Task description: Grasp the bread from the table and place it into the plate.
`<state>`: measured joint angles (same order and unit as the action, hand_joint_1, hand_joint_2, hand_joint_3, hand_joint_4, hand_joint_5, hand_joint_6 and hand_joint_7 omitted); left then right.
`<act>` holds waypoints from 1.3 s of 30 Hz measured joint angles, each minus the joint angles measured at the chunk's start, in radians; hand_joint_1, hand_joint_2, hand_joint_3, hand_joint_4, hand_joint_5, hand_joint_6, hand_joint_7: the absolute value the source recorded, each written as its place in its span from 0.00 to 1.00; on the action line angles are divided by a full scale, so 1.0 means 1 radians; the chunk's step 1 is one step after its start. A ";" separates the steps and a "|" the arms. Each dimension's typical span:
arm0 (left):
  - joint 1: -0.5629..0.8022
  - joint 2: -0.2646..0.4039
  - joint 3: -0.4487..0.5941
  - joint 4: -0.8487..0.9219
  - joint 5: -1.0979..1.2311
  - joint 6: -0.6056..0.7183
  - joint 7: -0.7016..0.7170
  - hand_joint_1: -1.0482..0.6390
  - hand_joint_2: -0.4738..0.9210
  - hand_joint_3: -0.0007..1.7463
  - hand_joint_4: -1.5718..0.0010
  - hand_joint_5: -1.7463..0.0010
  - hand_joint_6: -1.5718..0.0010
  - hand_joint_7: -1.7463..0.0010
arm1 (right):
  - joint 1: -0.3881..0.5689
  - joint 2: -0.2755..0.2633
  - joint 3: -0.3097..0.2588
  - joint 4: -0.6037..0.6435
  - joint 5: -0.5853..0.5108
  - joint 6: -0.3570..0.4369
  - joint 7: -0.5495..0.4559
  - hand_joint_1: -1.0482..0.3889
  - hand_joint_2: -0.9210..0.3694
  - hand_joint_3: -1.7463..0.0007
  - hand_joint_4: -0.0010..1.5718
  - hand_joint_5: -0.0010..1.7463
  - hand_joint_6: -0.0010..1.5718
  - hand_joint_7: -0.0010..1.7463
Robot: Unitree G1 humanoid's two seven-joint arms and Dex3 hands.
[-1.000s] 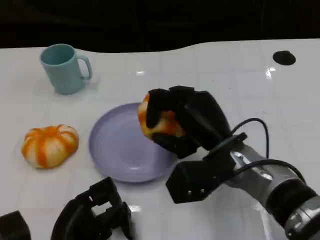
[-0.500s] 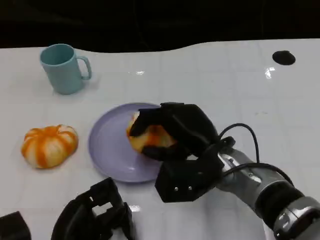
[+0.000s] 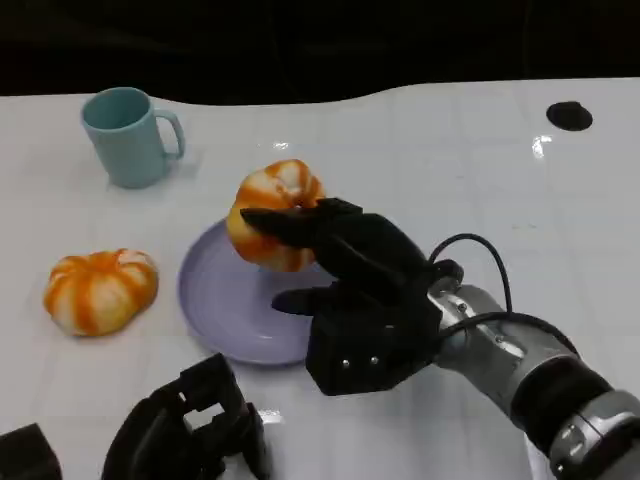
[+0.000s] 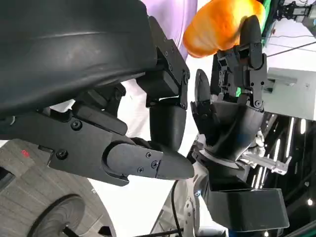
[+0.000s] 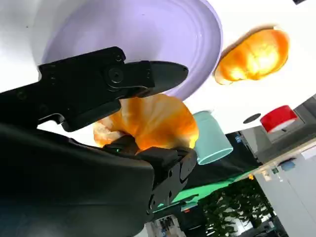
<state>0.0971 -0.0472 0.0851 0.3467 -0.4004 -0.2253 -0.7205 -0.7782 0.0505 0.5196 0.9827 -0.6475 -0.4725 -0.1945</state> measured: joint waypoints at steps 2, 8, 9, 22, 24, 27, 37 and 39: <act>0.000 0.000 0.000 0.000 0.000 0.000 0.000 0.22 1.00 0.12 0.48 0.00 0.56 0.08 | 0.007 -0.006 0.000 -0.008 0.000 0.007 0.010 0.23 0.00 0.83 0.00 0.21 0.16 0.01; 0.000 0.000 0.000 0.000 0.000 0.000 0.000 0.22 1.00 0.11 0.48 0.00 0.55 0.08 | 0.018 -0.015 0.000 -0.036 0.005 0.019 0.029 0.27 0.00 0.84 0.20 0.31 0.10 0.00; 0.000 0.000 0.000 0.000 0.000 0.000 0.000 0.22 1.00 0.11 0.48 0.00 0.55 0.08 | 0.019 -0.017 0.000 -0.038 0.006 0.020 0.029 0.28 0.00 0.85 0.26 0.30 0.09 0.00; 0.000 0.000 0.000 0.000 0.000 0.000 0.000 0.23 1.00 0.12 0.48 0.00 0.55 0.09 | 0.034 -0.024 0.001 -0.071 0.011 0.031 0.027 0.31 0.00 0.88 0.42 0.23 0.15 0.03; 0.000 0.000 0.000 0.000 0.000 0.000 0.000 0.23 1.00 0.12 0.48 0.00 0.56 0.09 | 0.036 -0.028 0.005 -0.075 0.003 0.031 0.008 0.31 0.00 0.88 0.43 0.23 0.16 0.04; 0.000 0.000 0.000 0.000 0.000 -0.001 0.000 0.23 1.00 0.12 0.48 0.00 0.56 0.09 | 0.037 -0.033 0.006 -0.076 -0.008 0.028 -0.014 0.31 0.00 0.88 0.43 0.23 0.17 0.04; 0.000 0.000 -0.001 0.000 0.000 -0.001 0.000 0.23 1.00 0.12 0.48 0.00 0.55 0.09 | 0.165 -0.104 -0.038 -0.240 0.002 -0.067 -0.151 0.42 0.00 0.90 0.43 0.56 0.48 0.14; 0.000 0.000 -0.001 0.000 0.000 -0.001 0.000 0.23 1.00 0.12 0.48 0.00 0.55 0.09 | 0.201 -0.131 -0.050 -0.278 0.016 -0.101 -0.155 0.42 0.00 0.92 0.43 0.58 0.49 0.14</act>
<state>0.0976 -0.0476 0.0841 0.3465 -0.4001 -0.2263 -0.7201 -0.5771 -0.0801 0.4697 0.7047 -0.6318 -0.5732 -0.3494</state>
